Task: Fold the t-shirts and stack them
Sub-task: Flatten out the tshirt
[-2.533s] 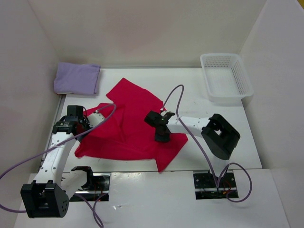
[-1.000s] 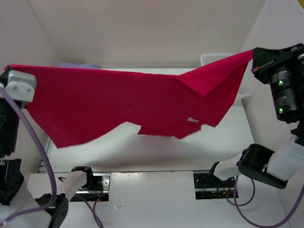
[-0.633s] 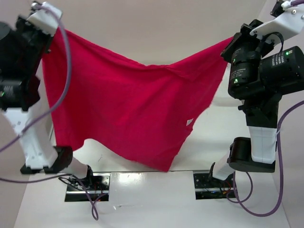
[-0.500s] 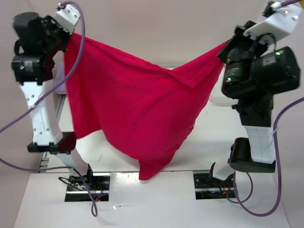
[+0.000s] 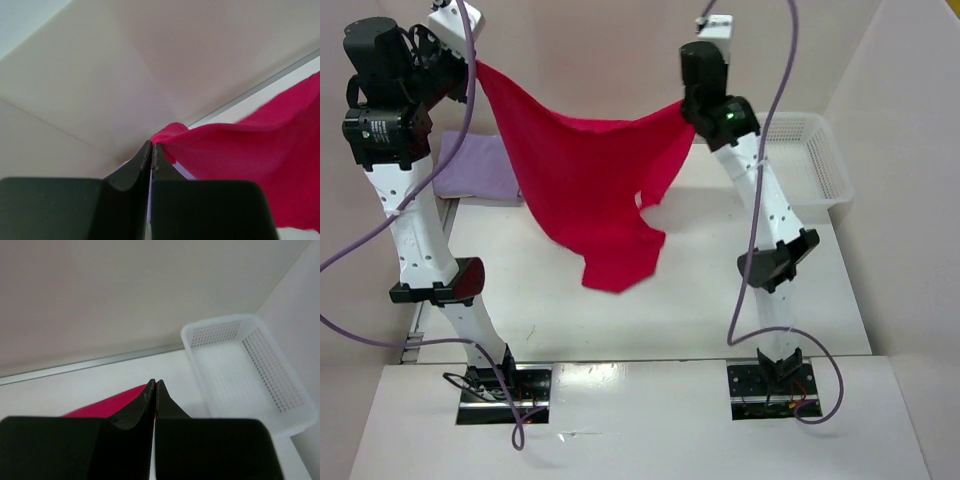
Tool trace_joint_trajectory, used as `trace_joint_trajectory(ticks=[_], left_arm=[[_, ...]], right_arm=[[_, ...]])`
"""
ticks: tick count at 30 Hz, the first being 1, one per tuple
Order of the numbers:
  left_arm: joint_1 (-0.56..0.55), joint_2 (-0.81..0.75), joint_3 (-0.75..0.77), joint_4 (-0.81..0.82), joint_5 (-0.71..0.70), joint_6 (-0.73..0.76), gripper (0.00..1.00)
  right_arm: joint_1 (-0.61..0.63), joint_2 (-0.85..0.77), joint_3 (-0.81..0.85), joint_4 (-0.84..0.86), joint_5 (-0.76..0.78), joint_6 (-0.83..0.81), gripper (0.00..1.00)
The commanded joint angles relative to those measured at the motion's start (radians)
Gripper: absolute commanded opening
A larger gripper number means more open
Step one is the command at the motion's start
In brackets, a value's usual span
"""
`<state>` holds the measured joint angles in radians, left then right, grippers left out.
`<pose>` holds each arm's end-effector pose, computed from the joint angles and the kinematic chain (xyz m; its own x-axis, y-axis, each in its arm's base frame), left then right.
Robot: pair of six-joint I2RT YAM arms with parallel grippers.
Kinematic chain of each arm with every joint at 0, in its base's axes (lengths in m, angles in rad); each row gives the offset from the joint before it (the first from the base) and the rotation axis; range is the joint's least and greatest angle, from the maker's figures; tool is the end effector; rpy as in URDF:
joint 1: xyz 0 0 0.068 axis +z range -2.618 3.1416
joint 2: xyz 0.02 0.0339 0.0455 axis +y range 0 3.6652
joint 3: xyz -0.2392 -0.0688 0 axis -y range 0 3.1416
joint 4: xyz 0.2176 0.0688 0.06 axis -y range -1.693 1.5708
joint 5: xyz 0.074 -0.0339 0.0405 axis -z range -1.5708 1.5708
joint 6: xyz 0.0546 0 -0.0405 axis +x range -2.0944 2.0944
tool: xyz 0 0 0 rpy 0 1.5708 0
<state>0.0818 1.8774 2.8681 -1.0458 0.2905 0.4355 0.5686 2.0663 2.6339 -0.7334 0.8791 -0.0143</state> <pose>0.2877 0.0079 0.5495 0.0375 0.4086 -0.9119 0.2106 0.8889 0.4069 0.3532 0.1758 0.4735 -0.1433 -0.1024 -0.9844 0.2946 0.9451 -0.1412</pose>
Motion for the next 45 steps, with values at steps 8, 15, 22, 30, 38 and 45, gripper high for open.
trace_joint_trajectory(ticks=[8, 15, 22, 30, 38, 45], left_arm=[[0.013, -0.033, 0.033, 0.044, -0.050, -0.030, 0.00], [0.013, -0.193, 0.022, 0.053, 0.001, -0.061, 0.00], [0.013, -0.399, -0.137, 0.044, 0.022, -0.052, 0.00], [0.013, -0.319, -0.214, 0.063, 0.039, -0.063, 0.00], [0.013, -0.034, -0.035, 0.064, -0.013, -0.072, 0.00], [0.013, 0.091, -0.056, 0.041, 0.117, -0.072, 0.00]], right_arm=[[-0.138, -0.223, 0.106, -0.149, -0.230, 0.168, 0.00], [0.153, -0.535, -0.104, -0.030, 0.194, -0.042, 0.00], [0.478, -0.615, -0.273, 0.272, 0.615, -0.397, 0.00], [0.478, -0.609, -0.178, 0.494, 0.516, -0.609, 0.00], [0.462, -0.462, -0.178, 0.657, 0.426, -0.717, 0.00], [0.088, -0.281, -0.272, 0.195, 0.158, -0.167, 0.00]])
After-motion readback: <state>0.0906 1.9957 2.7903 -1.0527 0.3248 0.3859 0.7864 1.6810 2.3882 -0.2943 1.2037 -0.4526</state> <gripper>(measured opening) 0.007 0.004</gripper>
